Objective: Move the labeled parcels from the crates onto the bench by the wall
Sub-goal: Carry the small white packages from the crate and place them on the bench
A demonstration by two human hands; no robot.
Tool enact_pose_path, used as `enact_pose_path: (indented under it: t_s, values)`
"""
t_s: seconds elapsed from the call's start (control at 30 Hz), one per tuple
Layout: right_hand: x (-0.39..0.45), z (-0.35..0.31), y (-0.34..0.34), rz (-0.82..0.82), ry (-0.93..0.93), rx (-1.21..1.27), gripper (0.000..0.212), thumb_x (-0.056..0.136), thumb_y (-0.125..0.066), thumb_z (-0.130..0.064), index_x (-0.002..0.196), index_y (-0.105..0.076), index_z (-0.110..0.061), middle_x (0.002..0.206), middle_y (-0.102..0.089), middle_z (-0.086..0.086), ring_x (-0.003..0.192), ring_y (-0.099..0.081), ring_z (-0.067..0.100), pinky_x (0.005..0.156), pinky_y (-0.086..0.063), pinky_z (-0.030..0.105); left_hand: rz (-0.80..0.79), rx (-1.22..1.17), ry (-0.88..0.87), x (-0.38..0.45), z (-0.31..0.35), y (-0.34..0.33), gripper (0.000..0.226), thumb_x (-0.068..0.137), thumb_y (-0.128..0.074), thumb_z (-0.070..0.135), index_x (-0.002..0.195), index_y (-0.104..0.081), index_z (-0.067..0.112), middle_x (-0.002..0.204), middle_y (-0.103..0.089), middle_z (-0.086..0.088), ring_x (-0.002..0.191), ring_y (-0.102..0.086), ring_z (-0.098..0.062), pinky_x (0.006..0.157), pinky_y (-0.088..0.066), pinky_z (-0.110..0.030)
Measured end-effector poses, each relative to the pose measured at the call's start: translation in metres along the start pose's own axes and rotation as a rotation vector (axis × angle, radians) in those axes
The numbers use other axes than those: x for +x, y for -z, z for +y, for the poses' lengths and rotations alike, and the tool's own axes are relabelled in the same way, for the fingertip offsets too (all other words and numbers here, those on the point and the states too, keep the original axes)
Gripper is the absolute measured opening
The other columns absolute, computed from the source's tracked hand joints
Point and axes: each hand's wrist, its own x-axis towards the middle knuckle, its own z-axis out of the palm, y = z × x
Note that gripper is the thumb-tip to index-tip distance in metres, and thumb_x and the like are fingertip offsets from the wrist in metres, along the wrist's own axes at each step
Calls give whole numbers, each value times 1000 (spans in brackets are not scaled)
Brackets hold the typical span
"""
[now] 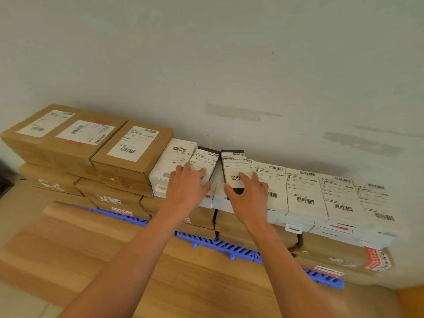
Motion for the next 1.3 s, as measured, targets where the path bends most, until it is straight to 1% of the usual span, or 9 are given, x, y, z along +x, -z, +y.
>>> enact_pose_path:
  t_s: [0.17,0.27,0.43,0.7,0.8,0.93,1.1,1.23,1.3]
  values:
    - [3,-22,-28,12,-4,-54,55,100,-49,-51,148,-45,-24,166,-17,6,144,-21,33,117,-26,45,67,29,-97,19,-15,-6,47,99,-38,62,129,-62,35,142,-53,-4,138,-36,-29,109,-28,-51]
    - [0,-25,-41,41,33,-41,45,104,-47,-37,146,-48,-22,166,-19,6,147,-18,30,119,-27,47,52,20,-152,27,-28,-14,42,102,-35,54,134,-57,37,154,-42,-1,144,-27,-28,112,-20,-56]
    - [2,-28,-50,82,73,-29,39,104,-48,-23,143,-53,-15,161,-34,6,146,-23,28,118,-32,46,37,-18,-235,42,-46,-18,42,103,-37,50,141,-51,37,154,-38,-1,143,-27,-27,112,-23,-55]
    - [0,-28,-37,70,73,-57,40,103,-52,-26,143,-54,-19,161,-33,5,148,-23,27,117,-31,41,41,-98,-271,43,-49,-15,40,101,-46,46,136,-57,31,152,-42,-3,142,-30,-27,110,-29,-53]
    - [-7,-25,-22,87,50,-4,39,103,-53,-29,142,-55,-21,153,-47,1,143,-35,22,112,-33,33,47,-98,-295,36,-42,-9,40,102,-45,41,138,-57,28,154,-42,-2,144,-27,-27,111,-29,-53]
    - [-31,-1,8,121,11,12,37,104,-52,-31,139,-57,-21,142,-57,-3,136,-46,16,107,-35,26,39,-73,-348,23,-11,2,46,104,-41,43,146,-50,29,157,-40,1,146,-26,-25,114,-27,-51]
    - [-90,54,61,138,11,-109,35,103,-52,-27,137,-59,-18,139,-60,0,131,-51,20,104,-47,40,14,-88,-516,-17,68,5,50,106,-34,49,150,-45,28,155,-44,1,144,-33,-24,114,-32,-49]
    - [-154,114,114,213,-88,-113,33,101,-52,-22,133,-61,-19,131,-64,1,120,-57,22,96,-51,43,-39,-85,-666,-76,151,-2,50,106,-35,47,151,-43,27,154,-44,2,142,-35,-24,112,-34,-47]
    - [-197,148,144,254,-131,-134,33,100,-54,-22,132,-62,-20,130,-65,0,120,-57,23,98,-49,41,-57,-84,-730,-113,193,-9,50,106,-36,46,151,-43,26,154,-44,1,141,-36,-25,111,-35,-47]
